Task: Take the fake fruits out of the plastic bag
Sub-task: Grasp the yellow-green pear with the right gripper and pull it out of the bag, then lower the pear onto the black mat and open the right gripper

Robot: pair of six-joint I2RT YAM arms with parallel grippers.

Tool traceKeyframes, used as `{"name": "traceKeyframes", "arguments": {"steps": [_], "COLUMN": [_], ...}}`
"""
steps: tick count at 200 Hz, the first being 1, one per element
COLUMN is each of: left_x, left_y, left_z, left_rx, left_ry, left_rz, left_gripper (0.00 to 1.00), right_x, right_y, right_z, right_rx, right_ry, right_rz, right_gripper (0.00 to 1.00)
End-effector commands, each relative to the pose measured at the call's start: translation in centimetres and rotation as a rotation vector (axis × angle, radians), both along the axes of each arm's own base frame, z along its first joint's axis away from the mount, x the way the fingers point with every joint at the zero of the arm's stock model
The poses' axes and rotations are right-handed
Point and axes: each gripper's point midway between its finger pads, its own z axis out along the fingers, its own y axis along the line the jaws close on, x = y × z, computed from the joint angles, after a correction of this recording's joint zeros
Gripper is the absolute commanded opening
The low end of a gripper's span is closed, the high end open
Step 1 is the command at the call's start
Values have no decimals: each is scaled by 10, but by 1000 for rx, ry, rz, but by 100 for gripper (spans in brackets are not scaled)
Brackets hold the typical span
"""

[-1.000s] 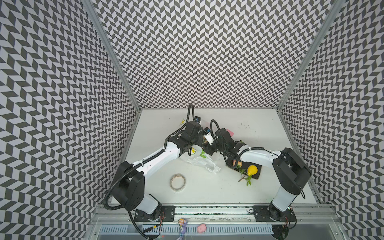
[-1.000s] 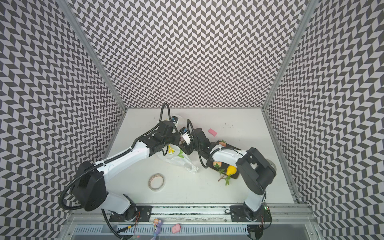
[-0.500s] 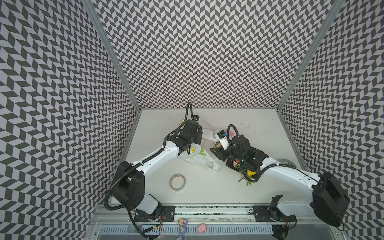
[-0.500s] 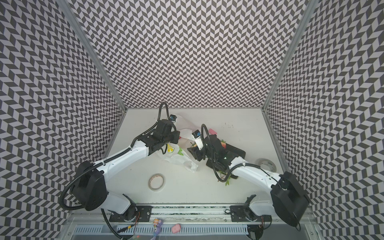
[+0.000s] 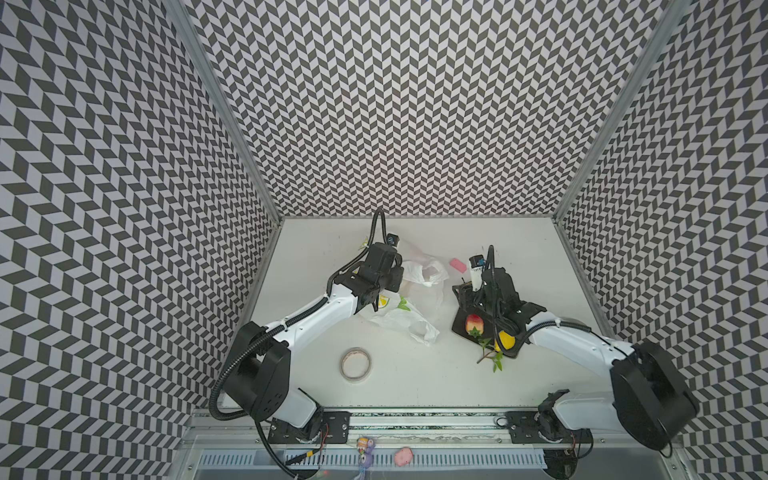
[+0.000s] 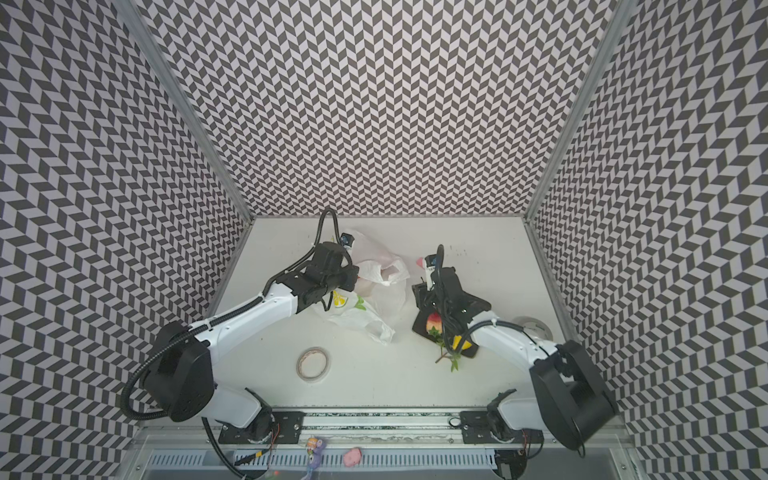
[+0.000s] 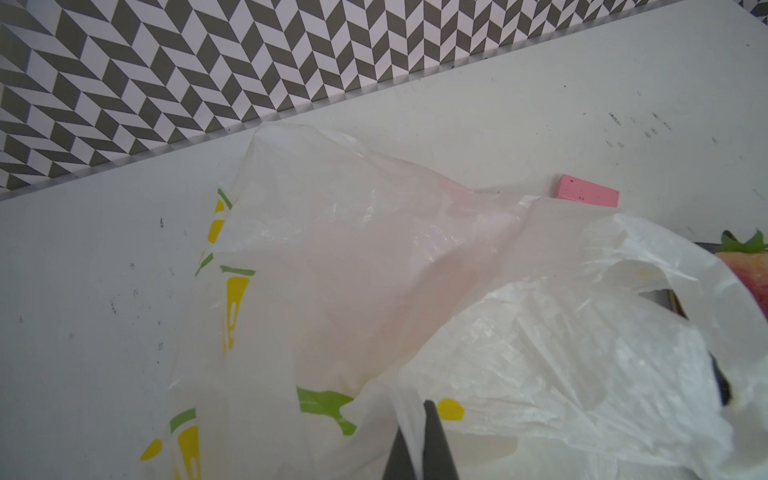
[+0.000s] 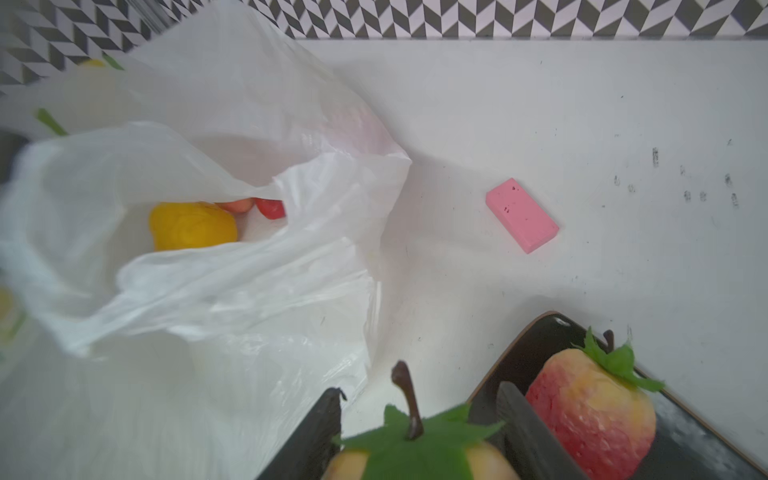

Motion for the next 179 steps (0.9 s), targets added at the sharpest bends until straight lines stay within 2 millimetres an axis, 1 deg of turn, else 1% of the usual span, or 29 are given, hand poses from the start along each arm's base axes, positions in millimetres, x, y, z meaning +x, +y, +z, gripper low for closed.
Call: {"name": "traceKeyframes", "arguments": {"steps": [1, 18, 40, 47, 80, 106, 120, 153, 179], "left_x": [2, 3, 4, 3, 3, 5, 6, 7, 7], "left_y": [4, 5, 7, 7, 7, 6, 5, 7, 8], "left_z": [15, 18, 20, 20, 19, 20, 21, 24, 26], "left_rx": [-5, 4, 11, 11, 8, 15, 16, 17, 29], "left_ry": [-55, -63, -71, -73, -80, -83, -88, -102, -108], "left_rz": [-2, -1, 5, 7, 4, -2, -3, 0, -1], "left_gripper": [0, 0, 0, 0, 0, 0, 0, 0, 0], "right_x": [26, 29, 27, 25, 26, 18, 15, 15, 14], "right_y": [4, -2, -13, -13, -15, -21, -23, -22, -22], "right_z": [-2, -13, -28, -32, -36, -49, -50, -57, -62], "right_rx": [-37, -74, -119, -123, -135, -148, -135, -131, -130], "right_ry": [-20, -28, -5, 15, 30, 88, 94, 111, 126], "right_rz": [-3, -22, -49, -46, -65, -88, -101, -109, -115], "right_gripper": [44, 44, 44, 44, 44, 45, 46, 49, 54]}}
